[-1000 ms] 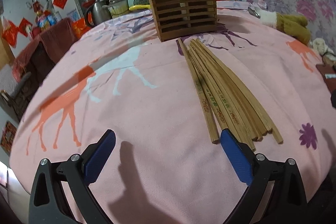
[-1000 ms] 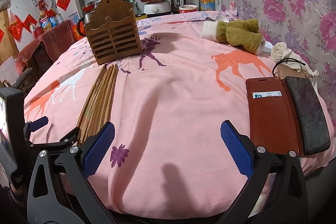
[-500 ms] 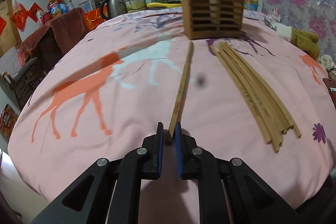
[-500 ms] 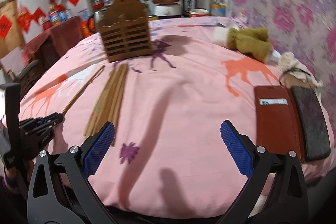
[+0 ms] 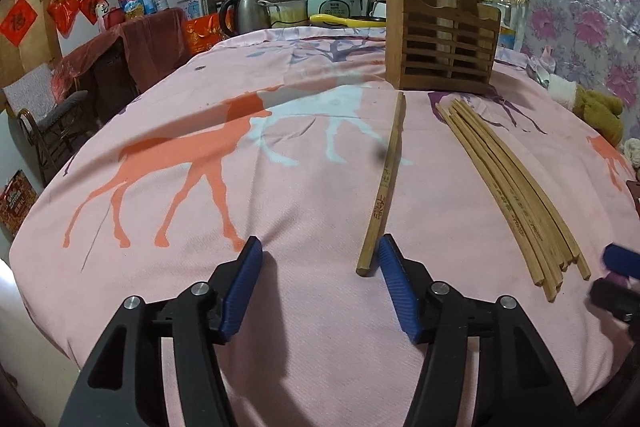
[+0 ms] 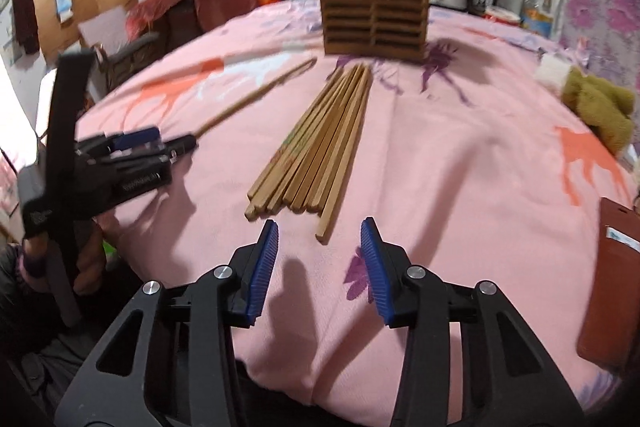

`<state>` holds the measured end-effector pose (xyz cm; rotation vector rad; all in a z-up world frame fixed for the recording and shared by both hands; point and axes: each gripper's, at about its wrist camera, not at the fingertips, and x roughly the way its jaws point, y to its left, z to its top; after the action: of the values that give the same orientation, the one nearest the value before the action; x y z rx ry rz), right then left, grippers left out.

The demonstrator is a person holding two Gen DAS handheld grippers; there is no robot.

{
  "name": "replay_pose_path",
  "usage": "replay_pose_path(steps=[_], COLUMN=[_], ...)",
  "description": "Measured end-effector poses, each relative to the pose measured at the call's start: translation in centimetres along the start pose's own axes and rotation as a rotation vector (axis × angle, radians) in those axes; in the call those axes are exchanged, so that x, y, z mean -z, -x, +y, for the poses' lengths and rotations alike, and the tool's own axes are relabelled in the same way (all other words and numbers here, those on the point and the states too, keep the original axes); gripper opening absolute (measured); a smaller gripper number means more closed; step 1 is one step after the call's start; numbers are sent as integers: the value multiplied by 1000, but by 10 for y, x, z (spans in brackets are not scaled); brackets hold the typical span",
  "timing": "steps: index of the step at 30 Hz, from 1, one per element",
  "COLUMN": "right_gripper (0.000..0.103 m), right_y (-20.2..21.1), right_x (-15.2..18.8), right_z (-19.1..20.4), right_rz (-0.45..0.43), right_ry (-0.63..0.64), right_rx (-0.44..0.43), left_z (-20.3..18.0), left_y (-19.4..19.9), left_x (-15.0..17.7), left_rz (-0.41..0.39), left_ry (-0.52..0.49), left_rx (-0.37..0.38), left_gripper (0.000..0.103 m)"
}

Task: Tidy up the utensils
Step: 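Close the right gripper on another chopstick while the left gripper lifts its chopstick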

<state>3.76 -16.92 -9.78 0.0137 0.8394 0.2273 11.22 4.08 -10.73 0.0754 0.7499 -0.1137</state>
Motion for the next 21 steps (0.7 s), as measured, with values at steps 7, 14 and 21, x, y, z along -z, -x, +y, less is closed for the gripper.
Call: replay_pose_path(steps=[7, 14, 21], right_gripper=[7, 17, 17], right_y=[-1, 3, -7], right_x=[1, 1, 2], right_z=[-33, -38, -37], right_rz=[-39, -67, -42], right_ry=[-110, -131, -127], right_rx=[178, 110, 119], left_z=[3, 0, -10], left_y=[0, 3, 6], left_x=[2, 3, 4], left_rz=[5, 13, 5], left_ry=[11, 5, -38], left_rx=[-13, -9, 28], left_gripper=[74, 76, 53])
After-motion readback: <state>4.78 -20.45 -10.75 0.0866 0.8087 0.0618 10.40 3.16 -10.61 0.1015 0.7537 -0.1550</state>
